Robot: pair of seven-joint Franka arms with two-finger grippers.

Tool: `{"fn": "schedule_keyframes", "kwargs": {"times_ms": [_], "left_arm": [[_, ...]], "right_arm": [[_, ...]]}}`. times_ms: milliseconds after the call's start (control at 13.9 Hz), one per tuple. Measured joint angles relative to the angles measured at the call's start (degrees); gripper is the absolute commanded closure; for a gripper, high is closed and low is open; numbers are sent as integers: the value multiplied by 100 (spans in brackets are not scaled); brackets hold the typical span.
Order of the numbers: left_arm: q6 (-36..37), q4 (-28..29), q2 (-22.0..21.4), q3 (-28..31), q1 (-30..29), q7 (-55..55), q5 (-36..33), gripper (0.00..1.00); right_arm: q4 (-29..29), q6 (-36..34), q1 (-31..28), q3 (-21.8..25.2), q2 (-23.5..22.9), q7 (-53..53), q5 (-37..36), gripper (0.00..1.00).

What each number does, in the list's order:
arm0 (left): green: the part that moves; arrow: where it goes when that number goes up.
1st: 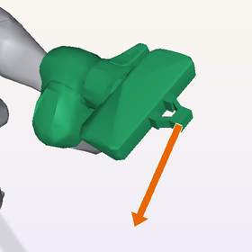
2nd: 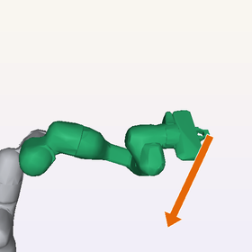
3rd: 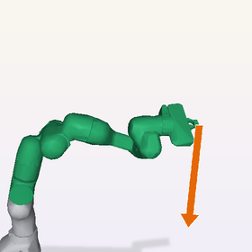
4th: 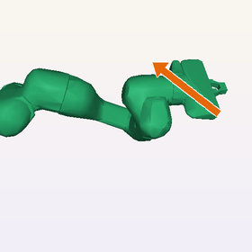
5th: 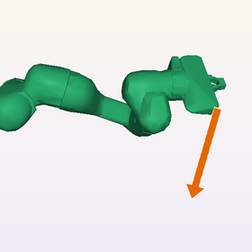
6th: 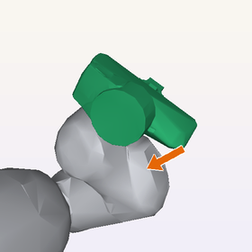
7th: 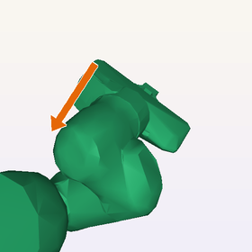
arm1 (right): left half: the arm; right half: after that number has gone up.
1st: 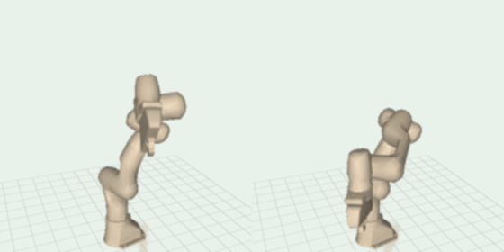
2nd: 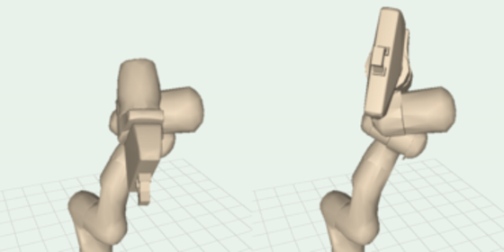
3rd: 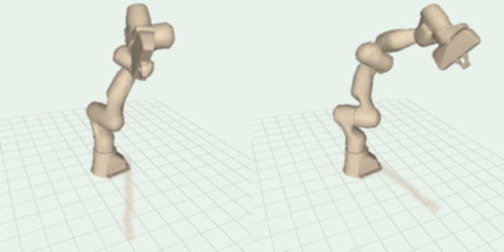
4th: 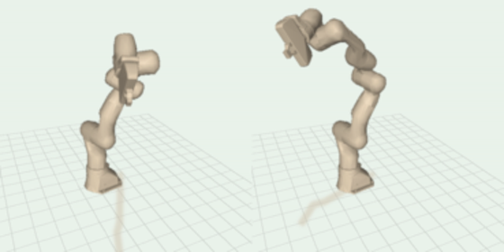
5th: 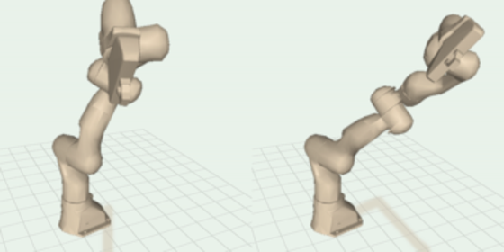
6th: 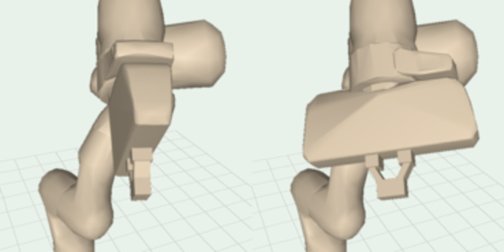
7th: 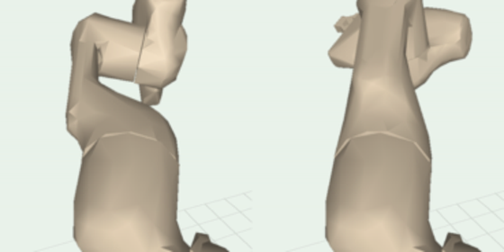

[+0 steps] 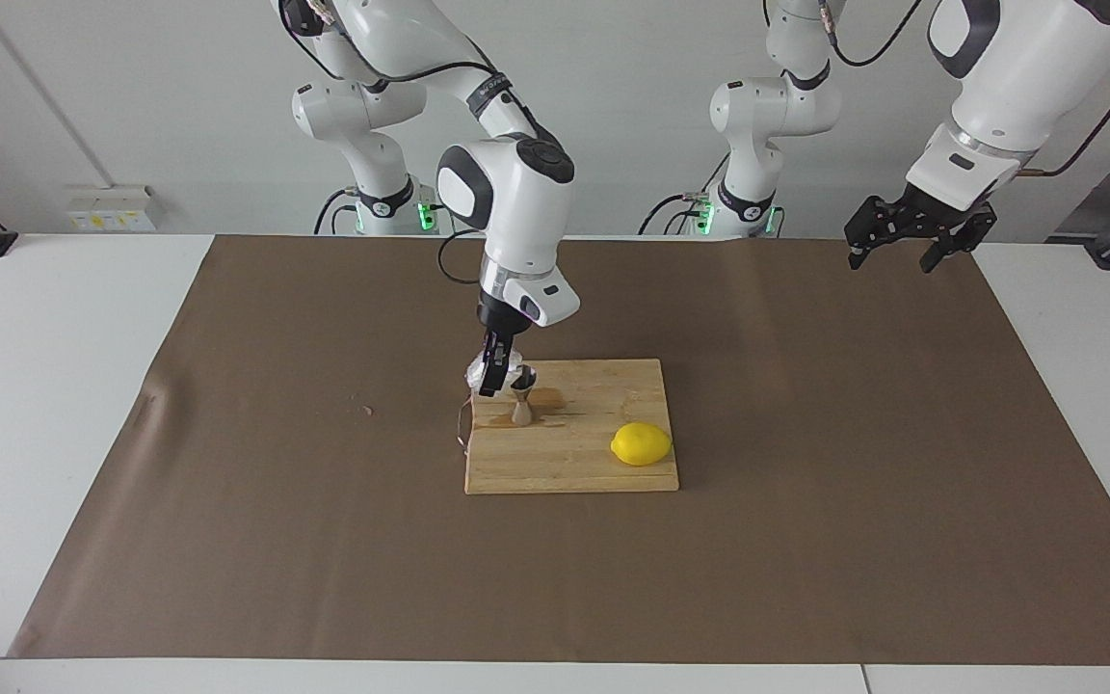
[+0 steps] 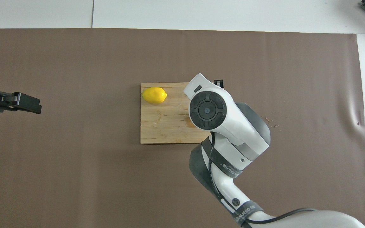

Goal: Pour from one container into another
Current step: 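Tilt the clear glass with the right gripper into the metal cup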

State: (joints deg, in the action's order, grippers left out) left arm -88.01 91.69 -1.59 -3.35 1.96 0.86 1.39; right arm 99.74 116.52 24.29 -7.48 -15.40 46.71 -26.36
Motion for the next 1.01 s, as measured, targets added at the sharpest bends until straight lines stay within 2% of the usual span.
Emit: {"fn": "schedule_keyframes", "kwargs": {"times_ms": [360, 1008], "left_arm": [[0, 0, 0, 0, 0, 0, 0, 0], [0, 0, 0, 0, 0, 0, 0, 0]], "right_arm": [[0, -88, 170, -1, -14, 53, -688, 100], [0, -248, 238, 0, -14, 346, -1001, 100]]}}
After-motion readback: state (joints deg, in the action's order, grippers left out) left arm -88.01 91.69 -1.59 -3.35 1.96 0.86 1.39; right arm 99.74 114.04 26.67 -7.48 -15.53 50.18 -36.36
